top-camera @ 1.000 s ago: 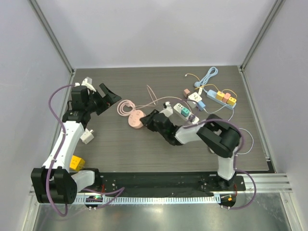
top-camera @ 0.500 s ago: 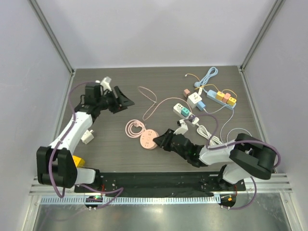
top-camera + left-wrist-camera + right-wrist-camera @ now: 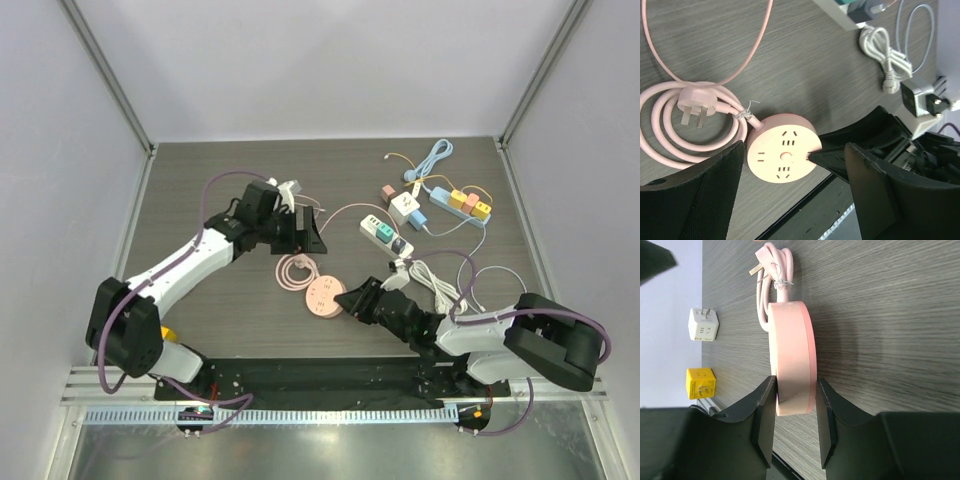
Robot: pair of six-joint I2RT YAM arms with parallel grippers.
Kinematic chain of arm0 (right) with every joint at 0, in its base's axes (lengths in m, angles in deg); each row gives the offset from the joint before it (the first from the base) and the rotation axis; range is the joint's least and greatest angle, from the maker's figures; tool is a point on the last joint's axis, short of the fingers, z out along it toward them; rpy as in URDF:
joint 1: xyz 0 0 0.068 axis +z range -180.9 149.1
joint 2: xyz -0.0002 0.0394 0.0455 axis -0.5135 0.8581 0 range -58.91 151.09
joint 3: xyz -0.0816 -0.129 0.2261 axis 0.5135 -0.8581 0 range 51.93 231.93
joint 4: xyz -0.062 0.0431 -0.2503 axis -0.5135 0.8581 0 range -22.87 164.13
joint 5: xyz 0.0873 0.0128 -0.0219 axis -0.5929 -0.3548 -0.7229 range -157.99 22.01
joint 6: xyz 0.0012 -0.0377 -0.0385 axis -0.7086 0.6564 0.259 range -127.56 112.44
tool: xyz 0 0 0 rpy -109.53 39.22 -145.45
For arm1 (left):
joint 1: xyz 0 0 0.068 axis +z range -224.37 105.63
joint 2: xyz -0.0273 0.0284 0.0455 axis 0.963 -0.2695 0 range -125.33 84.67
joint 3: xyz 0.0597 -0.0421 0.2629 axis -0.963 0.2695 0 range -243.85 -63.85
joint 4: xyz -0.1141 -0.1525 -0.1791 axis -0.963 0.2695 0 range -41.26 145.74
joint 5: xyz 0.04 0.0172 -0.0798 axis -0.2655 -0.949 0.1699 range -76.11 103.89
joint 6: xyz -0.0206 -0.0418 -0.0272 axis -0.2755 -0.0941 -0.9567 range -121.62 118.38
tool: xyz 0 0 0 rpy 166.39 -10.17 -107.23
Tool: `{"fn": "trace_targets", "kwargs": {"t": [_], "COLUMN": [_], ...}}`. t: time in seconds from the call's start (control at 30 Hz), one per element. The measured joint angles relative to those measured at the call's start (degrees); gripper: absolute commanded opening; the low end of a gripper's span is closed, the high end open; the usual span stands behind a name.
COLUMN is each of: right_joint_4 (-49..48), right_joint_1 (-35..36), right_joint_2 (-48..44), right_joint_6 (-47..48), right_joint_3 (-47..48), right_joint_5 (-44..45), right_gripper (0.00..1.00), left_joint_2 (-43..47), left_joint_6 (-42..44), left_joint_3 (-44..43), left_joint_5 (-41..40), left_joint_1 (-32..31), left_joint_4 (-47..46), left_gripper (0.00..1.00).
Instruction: Pull the plug off the socket
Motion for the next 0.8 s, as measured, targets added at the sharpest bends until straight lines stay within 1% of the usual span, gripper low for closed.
{"fn": "trace_targets", "kwargs": {"t": [0.13, 0.23, 0.37, 0.43, 0.53, 0.63, 0.73, 0.8], "right_joint_4": [-3.0, -6.6, -9.5, -10.2, -9.4, -5.5, -2.0, 0.4], "right_joint_1": [1.6, 5.0, 12.0, 14.0, 14.8, 13.7, 10.2, 7.0], "right_joint_2": [1.9, 5.6, 11.3, 14.6, 20.1, 24.6, 30.8, 36.2], "right_joint_6": [-0.5, -1.7, -3.9, -4.3, -3.5, -1.0, 2.0, 3.3], "right_joint_3": [-0.7, -0.2, 2.8, 5.6, 12.3, 20.8, 30.9, 39.0], "right_joint_5": [-0.5, 0.2, 3.6, 4.7, 6.6, 7.8, 6.6, 4.3], "right_gripper": [0.01, 0.01, 0.01, 0.01, 0.01, 0.01, 0.01, 0.01], "left_joint_2": [-1.8, -0.1, 6.3, 10.8, 17.7, 24.3, 30.1, 33.4], "left_joint_6": [-1.2, -2.0, -2.8, -3.0, -3.4, -4.2, -4.8, -5.4], "left_joint_3": [0.0, 0.0, -0.2, -0.3, -0.3, -0.4, -0.5, -0.6], "left_joint_5": [-3.1, -6.9, -12.7, -15.5, -20.2, -25.8, -31.3, -34.9], "left_joint_1": [-2.1, -2.7, -2.1, -1.6, -0.8, -0.2, 0.1, 0.2], "left_joint_4": [0.6, 1.6, 5.4, 7.2, 9.9, 12.3, 14.6, 16.0], "left_gripper": [0.80, 0.81, 0.83, 0.84, 0.85, 0.87, 0.87, 0.88]}}
